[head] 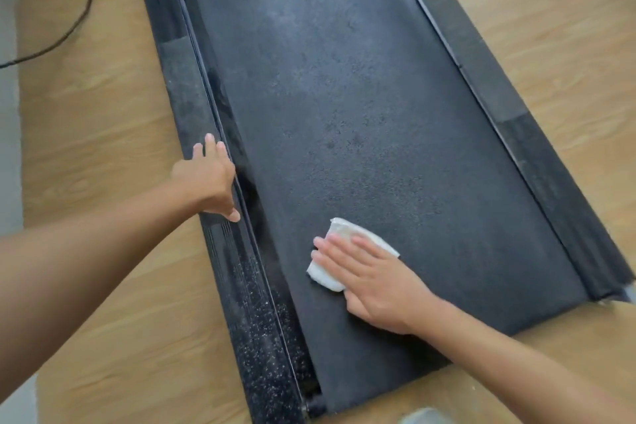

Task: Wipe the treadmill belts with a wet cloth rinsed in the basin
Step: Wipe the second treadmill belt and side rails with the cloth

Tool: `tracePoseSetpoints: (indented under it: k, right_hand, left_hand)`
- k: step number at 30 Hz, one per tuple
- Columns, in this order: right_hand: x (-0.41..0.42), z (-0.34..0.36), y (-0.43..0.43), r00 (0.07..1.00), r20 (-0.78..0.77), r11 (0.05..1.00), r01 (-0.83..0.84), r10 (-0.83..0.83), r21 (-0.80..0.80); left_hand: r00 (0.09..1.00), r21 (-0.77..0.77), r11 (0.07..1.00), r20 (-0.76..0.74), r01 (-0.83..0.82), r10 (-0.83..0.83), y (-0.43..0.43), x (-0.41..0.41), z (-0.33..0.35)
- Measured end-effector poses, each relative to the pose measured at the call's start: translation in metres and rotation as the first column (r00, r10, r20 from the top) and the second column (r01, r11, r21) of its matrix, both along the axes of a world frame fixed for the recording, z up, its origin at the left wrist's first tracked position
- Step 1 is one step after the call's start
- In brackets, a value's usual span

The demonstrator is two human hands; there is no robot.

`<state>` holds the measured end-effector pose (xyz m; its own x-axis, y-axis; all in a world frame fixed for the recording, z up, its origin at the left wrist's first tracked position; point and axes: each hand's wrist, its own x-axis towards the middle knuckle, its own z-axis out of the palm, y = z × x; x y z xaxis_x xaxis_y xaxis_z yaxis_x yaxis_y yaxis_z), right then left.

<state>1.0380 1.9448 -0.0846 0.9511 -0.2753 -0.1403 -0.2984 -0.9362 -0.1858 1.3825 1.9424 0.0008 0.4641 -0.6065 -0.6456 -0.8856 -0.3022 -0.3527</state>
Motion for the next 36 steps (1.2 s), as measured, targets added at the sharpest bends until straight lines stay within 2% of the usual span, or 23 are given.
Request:
tracePoseSetpoints:
  k: [2, 4, 5, 7, 10, 11, 12, 15, 17, 20, 22, 24, 25, 27, 29, 32, 33, 34, 36]
  right_hand:
    - [-0.048, -0.002, -0.066, 0.962, -0.019, 0.962, 0.27, -0.271, -0.037]
    - [-0.099, 0.01, -0.124, 0.792, -0.132, 0.8, 0.6, -0.597, -0.017]
    - [-0.118, 0.014, -0.141, 0.709, -0.171, 0.719, 0.695, -0.684, 0.007]
    - [-0.131, 0.012, -0.149, 0.642, -0.171, 0.649, 0.761, -0.747, 0.022]
    - [-0.085, 0.007, -0.1, 0.515, -0.108, 0.52, 0.854, -0.85, -0.018]
    - [-0.06, 0.006, -0.073, 0.546, -0.107, 0.548, 0.836, -0.831, 0.009]
    - [-0.032, 0.006, -0.042, 0.626, -0.098, 0.625, 0.779, -0.774, 0.045]
    - [0.034, 0.007, 0.057, 0.882, -0.024, 0.879, 0.47, -0.47, 0.08]
    - [0.043, 0.006, 0.098, 0.956, 0.01, 0.951, 0.291, -0.294, 0.102]
    - [0.021, 0.006, 0.095, 0.992, 0.012, 0.988, 0.124, -0.126, 0.092]
    - [-0.002, 0.005, 0.066, 0.996, 0.005, 0.996, 0.083, -0.084, 0.043]
    - [-0.034, 0.002, 0.016, 0.967, 0.001, 0.967, 0.253, -0.253, -0.006]
    - [-0.056, 0.001, -0.015, 0.914, -0.018, 0.914, 0.406, -0.406, -0.016]
    - [-0.105, 0.006, -0.072, 0.707, -0.106, 0.712, 0.702, -0.699, -0.008]
    - [-0.139, 0.013, -0.102, 0.56, -0.145, 0.567, 0.824, -0.816, -0.012]
    - [-0.117, 0.013, -0.083, 0.436, -0.098, 0.438, 0.899, -0.895, -0.002]
    - [-0.096, 0.015, -0.062, 0.424, -0.087, 0.425, 0.905, -0.901, 0.013]
    - [-0.071, 0.015, -0.036, 0.474, -0.079, 0.473, 0.88, -0.877, 0.033]
    - [-0.018, 0.012, 0.03, 0.684, -0.058, 0.679, 0.729, -0.727, 0.087]
  left_hand:
    - [1.0, -0.003, 1.0, -0.016, -0.009, 0.009, -0.001, 0.0, 0.002]
    - [1.0, 0.006, 1.0, -0.017, -0.006, 0.006, -0.002, -0.005, 0.003]
    - [1.0, 0.011, 1.0, -0.009, 0.003, -0.003, -0.004, -0.008, 0.004]
    - [1.0, 0.005, 1.0, -0.003, 0.017, -0.017, -0.005, -0.01, 0.007]
    - [1.0, -0.037, 0.999, -0.02, 0.006, -0.006, 0.0, -0.006, 0.01]
    - [1.0, -0.039, 0.999, -0.024, 0.0, -0.001, 0.001, -0.007, 0.012]
    - [1.0, -0.034, 0.999, -0.024, 0.001, -0.001, 0.001, -0.009, 0.014]
    - [1.0, 0.012, 1.0, -0.018, 0.004, -0.004, -0.006, -0.018, 0.021]
    - [1.0, -0.012, 1.0, -0.019, -0.009, 0.008, -0.006, -0.019, 0.024]
    - [1.0, -0.014, 1.0, -0.014, -0.002, 0.002, -0.002, -0.016, 0.025]
    - [1.0, 0.007, 1.0, -0.004, -0.002, 0.002, -0.002, -0.016, 0.023]
    - [1.0, 0.013, 1.0, 0.004, 0.003, -0.004, -0.005, -0.017, 0.023]
    - [1.0, 0.021, 1.0, 0.001, 0.002, -0.002, -0.005, -0.017, 0.024]
    - [1.0, 0.035, 0.999, 0.004, -0.012, 0.012, -0.003, -0.018, 0.025]
    - [1.0, 0.038, 0.999, 0.023, -0.007, 0.006, -0.004, -0.019, 0.023]
    - [0.999, 0.058, 0.998, 0.033, -0.005, 0.003, -0.008, -0.02, 0.021]
    - [0.999, 0.066, 0.998, 0.035, -0.01, 0.008, -0.008, -0.021, 0.021]
    - [0.999, 0.071, 0.997, 0.037, -0.011, 0.009, -0.009, -0.023, 0.021]
    - [0.999, 0.069, 0.998, 0.045, 0.004, -0.007, -0.011, -0.027, 0.022]
